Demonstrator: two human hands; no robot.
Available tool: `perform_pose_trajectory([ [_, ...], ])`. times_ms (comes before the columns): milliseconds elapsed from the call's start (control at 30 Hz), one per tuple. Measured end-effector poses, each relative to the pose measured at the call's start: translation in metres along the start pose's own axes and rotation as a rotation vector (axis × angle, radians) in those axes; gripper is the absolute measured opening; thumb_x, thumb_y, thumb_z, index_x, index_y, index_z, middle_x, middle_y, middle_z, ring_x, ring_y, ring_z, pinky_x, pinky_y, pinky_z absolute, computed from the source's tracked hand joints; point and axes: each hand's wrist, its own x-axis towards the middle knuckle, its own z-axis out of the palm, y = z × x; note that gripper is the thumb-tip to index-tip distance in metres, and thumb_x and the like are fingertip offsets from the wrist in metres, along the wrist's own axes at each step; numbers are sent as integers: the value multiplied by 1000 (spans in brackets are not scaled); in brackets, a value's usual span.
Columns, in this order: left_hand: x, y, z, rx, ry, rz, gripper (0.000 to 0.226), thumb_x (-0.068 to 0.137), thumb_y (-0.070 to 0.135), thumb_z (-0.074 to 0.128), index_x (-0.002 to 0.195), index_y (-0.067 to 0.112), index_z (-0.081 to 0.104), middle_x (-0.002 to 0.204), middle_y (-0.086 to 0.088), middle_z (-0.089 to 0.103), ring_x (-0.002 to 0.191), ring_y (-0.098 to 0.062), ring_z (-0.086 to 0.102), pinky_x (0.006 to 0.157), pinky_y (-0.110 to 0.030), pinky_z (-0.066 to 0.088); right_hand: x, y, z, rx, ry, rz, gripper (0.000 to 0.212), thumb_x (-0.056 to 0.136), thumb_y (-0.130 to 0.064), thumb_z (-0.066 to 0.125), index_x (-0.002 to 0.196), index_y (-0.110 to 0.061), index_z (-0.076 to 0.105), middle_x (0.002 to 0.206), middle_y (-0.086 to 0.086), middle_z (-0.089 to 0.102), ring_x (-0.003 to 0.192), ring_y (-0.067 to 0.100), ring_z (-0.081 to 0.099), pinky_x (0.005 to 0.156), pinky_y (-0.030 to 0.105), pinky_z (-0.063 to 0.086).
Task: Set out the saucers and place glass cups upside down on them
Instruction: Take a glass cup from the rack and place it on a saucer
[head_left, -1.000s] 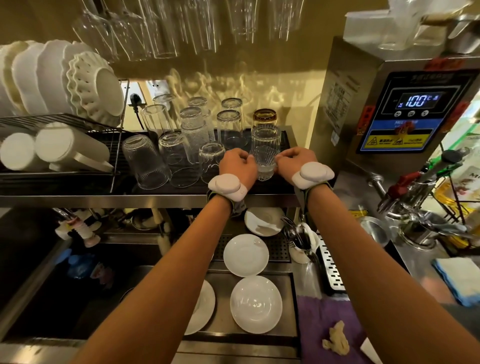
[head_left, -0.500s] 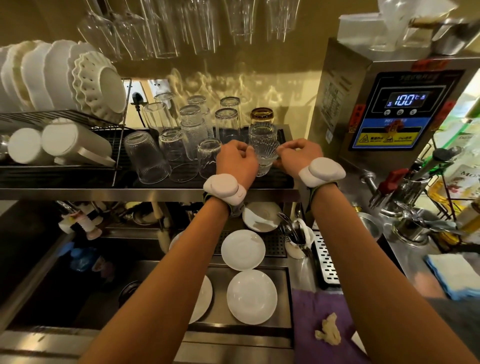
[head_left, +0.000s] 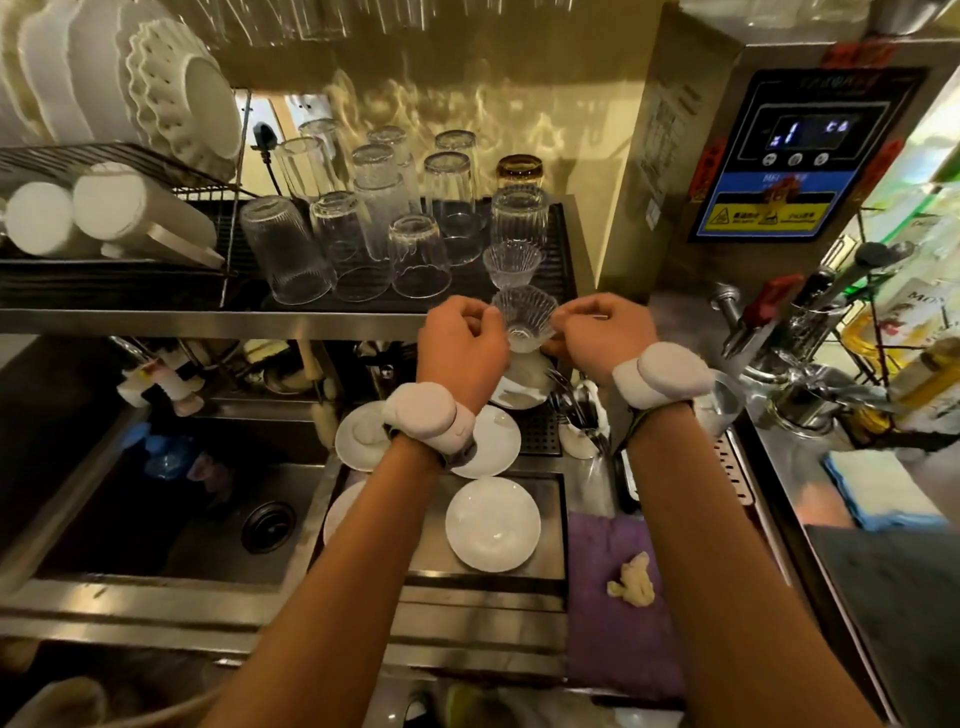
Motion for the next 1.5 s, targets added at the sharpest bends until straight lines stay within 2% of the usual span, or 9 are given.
perform_pose_trajectory([
  [167,-28,-34,6,-5,-11,-80,15,95,24,55,98,12,65,69,-3,70,59,-20,69,66,-39,62,-19,44,7,-13,29,36,8,75,-20,67,70,-25,69,63,-6,73,71,23,78,78,49,64],
  [333,-51,-76,10,11,-71,-163,15,97,28,55,97,14,61,70,-2,67,54,-13,64,44,-13,46,-27,93,21,-46,-6,112,5,81,-18,67,81,-20,72,88,7,76,89,33,75,87,51,61],
  [533,-70,-131,12,26,-198,-297,15,97,25,56,100,11,59,72,-12,69,51,-14,64,44,-16,45,-37,141,36,-176,-48,212,13,84,-12,64,76,-22,64,97,15,76,97,36,72,92,49,58],
  [667,-76,-160,18,95,-223,-351,19,95,26,59,105,10,63,90,-14,72,75,-28,71,70,-35,56,-33,171,48,-271,-111,240,12,87,-7,62,87,-1,72,102,23,75,100,38,71,93,48,58],
  [800,-78,-182,24,199,-250,-392,22,94,28,59,107,11,66,102,-12,73,86,-25,68,82,-32,56,-30,195,59,-222,-135,369,22,89,-8,60,109,-5,69,114,22,72,110,38,68,99,47,55],
  [867,-79,-193,27,212,-265,-433,24,94,27,57,111,12,66,107,-14,73,94,-33,70,87,-40,58,-32,204,65,-215,-126,389,22,91,-7,58,109,-4,69,115,23,71,111,39,67,99,47,55],
  [1000,-83,-211,33,277,-281,-448,30,94,21,54,122,14,62,113,-15,73,98,-35,70,89,-41,57,-36,214,74,-314,-86,397,18,93,-14,57,99,-6,72,116,21,73,113,37,67,100,44,54],
  [1267,-87,-235,39,268,-380,-524,38,93,18,56,131,13,55,129,-9,64,116,-28,62,102,-35,50,-36,229,78,-407,-136,412,28,96,-16,54,112,1,69,124,17,70,120,31,63,101,31,48],
  [1500,-90,-250,41,162,-418,-556,43,86,-5,50,128,4,53,124,-19,64,106,-33,68,95,-44,56,-33,240,80,-366,-160,457,29,96,-19,57,118,-4,68,127,14,69,119,31,63,98,30,48],
])
